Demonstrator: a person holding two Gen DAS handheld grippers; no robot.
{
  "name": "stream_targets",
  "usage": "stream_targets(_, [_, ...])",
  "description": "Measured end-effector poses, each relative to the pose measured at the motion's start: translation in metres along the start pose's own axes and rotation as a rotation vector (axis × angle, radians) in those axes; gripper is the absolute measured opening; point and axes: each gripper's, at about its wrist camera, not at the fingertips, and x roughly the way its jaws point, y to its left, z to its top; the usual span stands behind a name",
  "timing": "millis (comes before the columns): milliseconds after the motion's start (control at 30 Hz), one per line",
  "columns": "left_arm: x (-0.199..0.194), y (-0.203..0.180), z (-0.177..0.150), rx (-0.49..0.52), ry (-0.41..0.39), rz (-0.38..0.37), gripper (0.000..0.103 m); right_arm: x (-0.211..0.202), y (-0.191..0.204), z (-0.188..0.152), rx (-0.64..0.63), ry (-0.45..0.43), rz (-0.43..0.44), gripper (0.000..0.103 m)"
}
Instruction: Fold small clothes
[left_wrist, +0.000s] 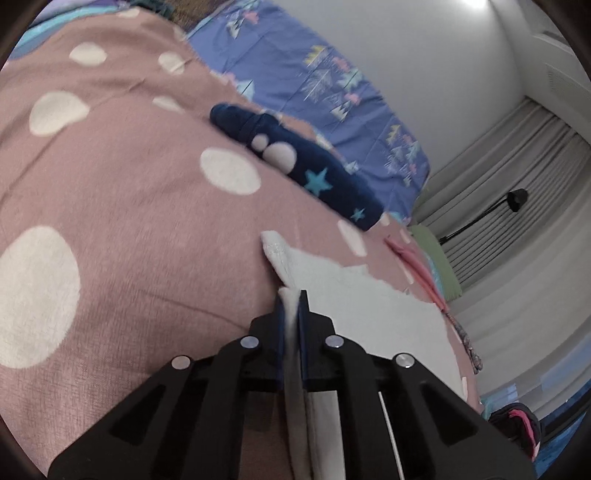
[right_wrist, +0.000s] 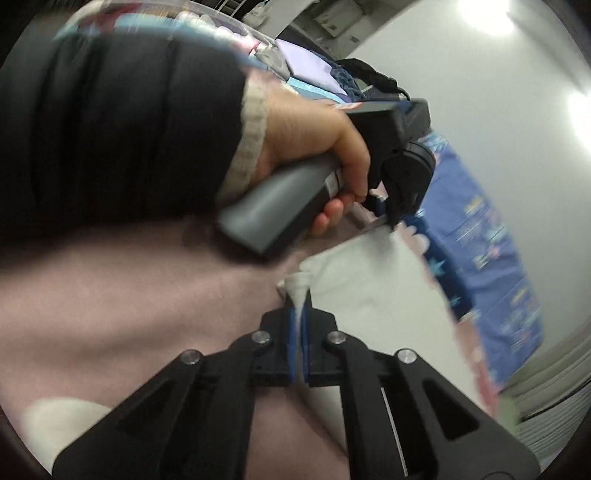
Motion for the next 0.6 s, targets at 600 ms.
stream_targets(600, [-0.021,0.003,-0.021,0.024,0.080,0.035,0.044,-0.006,-0.008,-0.025,0.003,0.053,0.062,0.035])
